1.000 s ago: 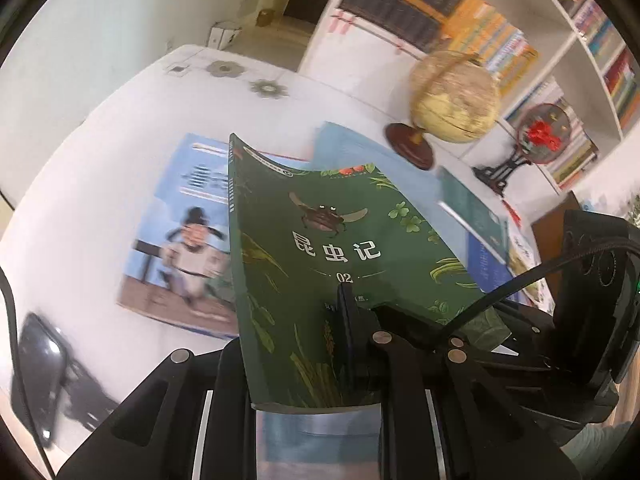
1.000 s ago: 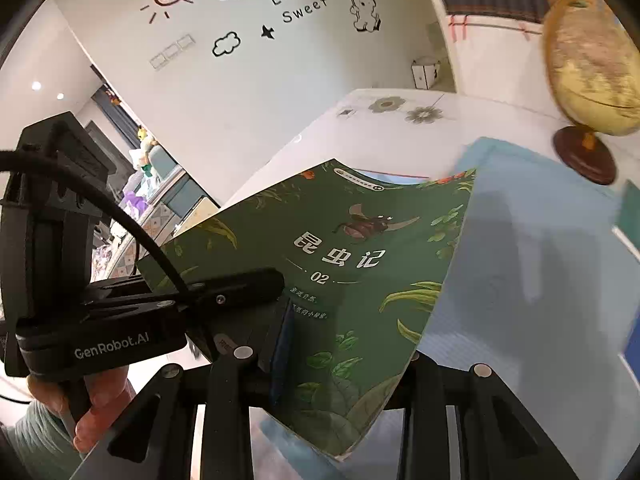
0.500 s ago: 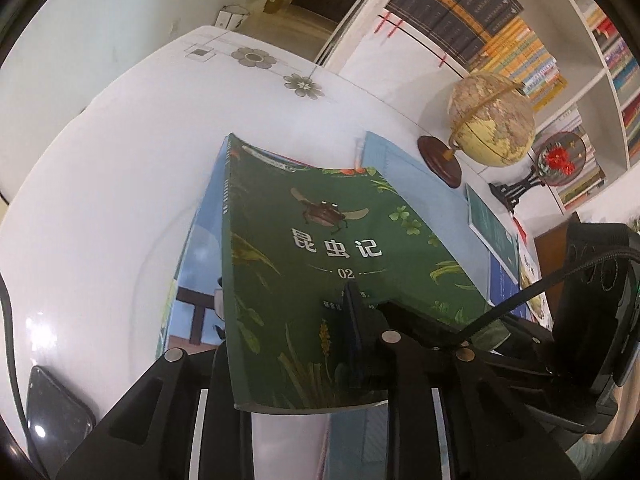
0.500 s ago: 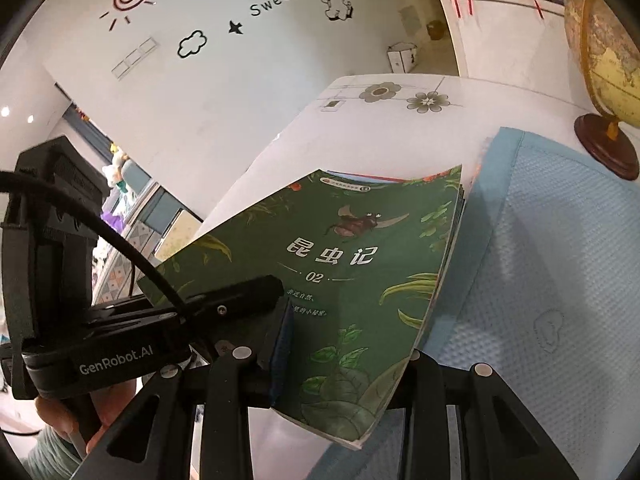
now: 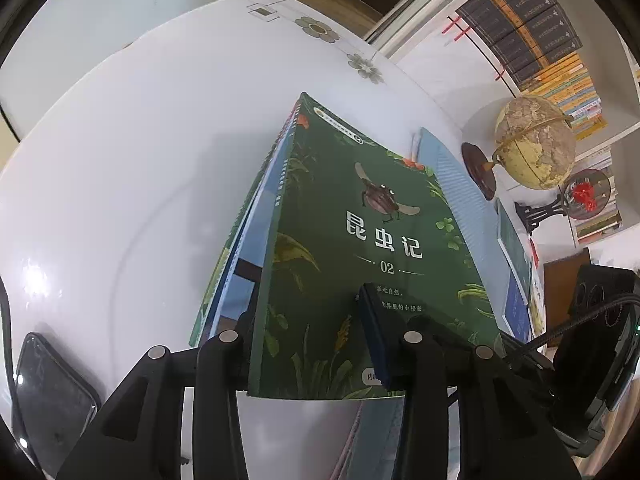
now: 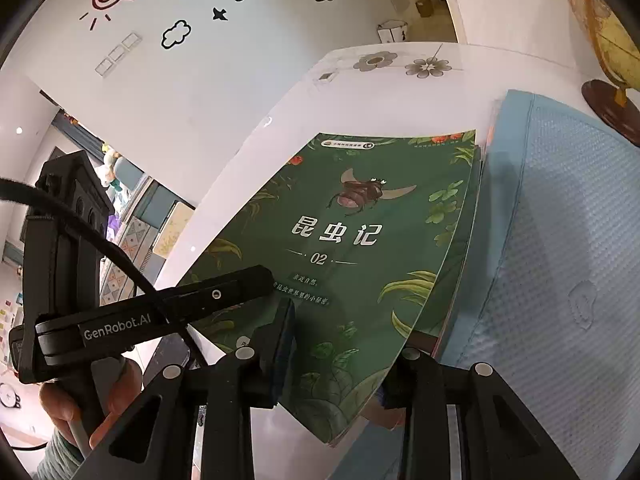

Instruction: Organize books

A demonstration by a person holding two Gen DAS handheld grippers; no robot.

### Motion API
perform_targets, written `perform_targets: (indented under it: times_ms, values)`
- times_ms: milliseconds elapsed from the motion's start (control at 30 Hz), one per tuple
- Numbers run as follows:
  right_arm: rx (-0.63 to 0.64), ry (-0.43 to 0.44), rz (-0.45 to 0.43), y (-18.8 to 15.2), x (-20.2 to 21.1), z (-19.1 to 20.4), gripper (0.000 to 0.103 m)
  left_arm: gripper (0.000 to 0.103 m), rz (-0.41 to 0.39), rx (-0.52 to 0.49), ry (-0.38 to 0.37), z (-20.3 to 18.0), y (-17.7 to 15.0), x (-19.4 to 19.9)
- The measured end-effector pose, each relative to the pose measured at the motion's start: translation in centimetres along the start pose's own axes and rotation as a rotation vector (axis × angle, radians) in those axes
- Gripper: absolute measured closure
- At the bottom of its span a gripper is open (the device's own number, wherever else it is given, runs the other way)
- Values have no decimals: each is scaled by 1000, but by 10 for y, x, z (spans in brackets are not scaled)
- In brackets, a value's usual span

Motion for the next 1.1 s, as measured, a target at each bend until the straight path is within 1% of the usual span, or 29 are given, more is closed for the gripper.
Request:
perform_targets:
  times_ms: [267, 367, 400, 533, 567, 600, 667, 733, 767, 867, 933, 967, 1000, 1067, 1100]
  values:
    - [-11, -5, 2, 3, 2, -5, 71, 65, -5, 7, 5, -2, -1, 2]
    - [-24, -7, 24, 0, -1, -8, 71, 65, -4, 5, 27, 0, -3, 1]
    - [-30, -7, 33, -1, -1, -9, 71, 65, -6, 7, 44, 2, -3, 2]
    - [-41, -13, 68, -12, 2, -12, 69, 67, -53, 22, 188, 23, -6, 9]
    - [-47, -17, 94, -17, 3, -12, 66, 67, -67, 34, 211, 29, -7, 13]
    - [-53, -31, 119, -24, 4, -15, 56, 67, -76, 45, 228, 34, -8, 15]
    - [-62, -30, 135, -39, 13, -17, 50, 67, -102, 66, 267, 44, -11, 22]
    - [-49, -33, 152, -56, 26, -19, 50, 67, -131, 79, 298, 49, -16, 30]
    - [-34, -48, 158, -65, 38, -22, 50, 67, -143, 83, 305, 47, -19, 35]
    - [-11, -99, 150, -82, 70, -37, 49, 67, -189, 81, 306, 29, -31, 50]
    - [-20, -136, 123, -89, 99, -55, 48, 67, -195, 77, 284, 7, -47, 56]
    - [-40, -155, 95, -92, 121, -69, 48, 67, -195, 72, 272, -5, -57, 57]
    - [-57, -163, 74, -95, 135, -79, 48, 67, -193, 60, 262, -20, -67, 58]
    - [-103, -178, 5, -100, 181, -110, 48, 67, -191, 26, 247, -58, -91, 56]
    - [-111, -183, -19, -102, 197, -119, 48, 67, -193, 5, 233, -84, -106, 54]
Point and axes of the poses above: each gripper's, at about its wrist camera, not at the fingertips, and x roughly against the way its jaws point, z to its left, y to its top, the point moved 8 cm from there along -x, roughly the way its jaws point, and after that the axes turned 12 degrees about y, right-handed, at the moved point
